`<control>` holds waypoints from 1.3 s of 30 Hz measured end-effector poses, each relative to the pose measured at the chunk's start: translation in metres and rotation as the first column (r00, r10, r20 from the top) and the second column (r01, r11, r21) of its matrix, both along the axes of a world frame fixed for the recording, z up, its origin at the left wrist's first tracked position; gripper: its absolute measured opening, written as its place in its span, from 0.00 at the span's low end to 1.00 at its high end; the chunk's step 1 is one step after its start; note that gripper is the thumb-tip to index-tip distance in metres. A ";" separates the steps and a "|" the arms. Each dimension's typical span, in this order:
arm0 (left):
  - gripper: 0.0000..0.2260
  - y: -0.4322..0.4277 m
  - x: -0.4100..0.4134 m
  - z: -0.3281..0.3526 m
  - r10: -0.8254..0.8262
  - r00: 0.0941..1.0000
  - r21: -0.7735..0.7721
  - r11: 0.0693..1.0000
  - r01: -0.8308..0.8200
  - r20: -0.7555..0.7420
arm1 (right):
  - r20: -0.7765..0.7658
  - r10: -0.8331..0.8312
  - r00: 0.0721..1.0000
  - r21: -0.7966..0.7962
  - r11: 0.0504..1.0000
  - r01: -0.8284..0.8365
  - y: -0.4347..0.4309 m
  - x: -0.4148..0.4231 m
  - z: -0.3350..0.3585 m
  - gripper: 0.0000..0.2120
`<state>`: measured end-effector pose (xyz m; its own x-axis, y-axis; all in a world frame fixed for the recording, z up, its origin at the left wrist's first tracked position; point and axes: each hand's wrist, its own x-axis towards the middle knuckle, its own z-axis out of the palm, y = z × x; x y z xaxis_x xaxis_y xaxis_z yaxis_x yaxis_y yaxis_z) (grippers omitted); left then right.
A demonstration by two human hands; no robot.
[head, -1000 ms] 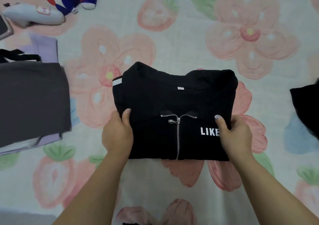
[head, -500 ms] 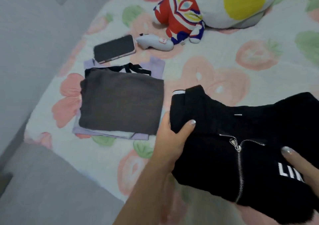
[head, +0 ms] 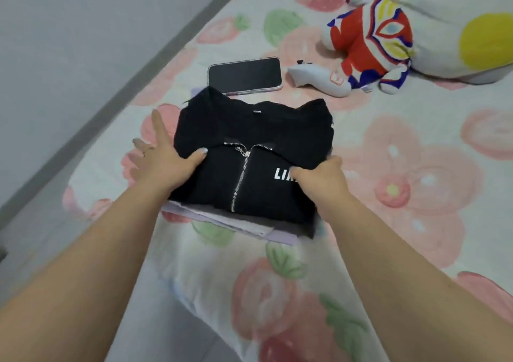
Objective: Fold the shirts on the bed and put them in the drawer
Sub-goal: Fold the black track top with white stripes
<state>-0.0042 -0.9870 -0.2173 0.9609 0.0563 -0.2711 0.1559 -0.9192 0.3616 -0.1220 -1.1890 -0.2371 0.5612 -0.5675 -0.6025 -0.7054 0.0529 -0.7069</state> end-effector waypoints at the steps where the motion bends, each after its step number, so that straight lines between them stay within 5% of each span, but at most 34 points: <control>1: 0.43 -0.005 -0.006 -0.011 -0.064 0.998 0.095 0.994 0.062 0.027 | -0.089 0.081 0.993 -0.240 0.966 -0.101 0.006 0.000 -0.006 0.39; 3: 0.38 -0.016 -0.023 -0.035 -0.212 0.973 0.091 0.975 0.205 0.087 | -0.040 0.245 0.969 -0.608 0.763 -0.218 0.023 -0.003 -0.020 0.46; 5: 0.36 -0.019 -0.041 -0.061 -0.281 0.958 0.094 0.957 0.275 0.060 | -0.050 0.420 0.906 -0.675 0.654 -0.340 0.038 -0.009 -0.039 0.43; 9: 0.36 -0.019 -0.045 -0.077 -0.286 0.958 0.161 0.945 0.284 -0.015 | -0.188 0.514 0.837 -0.561 0.643 -0.522 0.035 -0.010 -0.063 0.39; 12: 0.35 -0.029 -0.044 -0.056 -0.238 0.971 0.131 0.962 0.238 -0.015 | -0.071 0.540 0.839 -0.491 0.713 -0.501 0.024 -0.014 -0.046 0.35; 16: 0.30 -0.073 -0.111 -0.028 -0.315 0.910 -0.078 0.935 0.346 0.269 | 0.132 0.302 0.944 -0.487 0.849 -0.204 -0.001 -0.081 -0.023 0.30; 21: 0.31 -0.158 -0.253 -0.031 -0.576 0.809 -0.240 0.773 0.587 0.120 | -0.063 -0.073 0.995 -0.603 0.797 0.021 -0.068 -0.256 -0.035 0.29; 25: 0.32 -0.203 -0.342 -0.036 -0.791 0.610 -0.191 0.592 0.783 0.051 | -0.237 -0.450 0.861 -0.531 0.802 0.273 -0.128 -0.415 -0.037 0.44; 28: 0.31 -0.233 -0.389 -0.043 -0.880 0.474 -0.151 0.467 0.871 0.016 | -0.247 -0.682 0.688 -0.507 0.696 0.508 -0.154 -0.516 -0.040 0.48; 34: 0.34 -0.302 -0.471 -0.054 -0.942 0.332 -0.306 0.329 0.893 -0.047 | -0.470 -0.607 0.641 -0.592 0.755 0.282 -0.144 -0.608 -0.080 0.42; 39: 0.34 -0.377 -0.530 -0.059 -0.980 0.186 -0.419 0.143 0.896 0.065 | -0.369 -0.685 0.628 -0.712 0.643 0.282 -0.147 -0.604 -0.096 0.40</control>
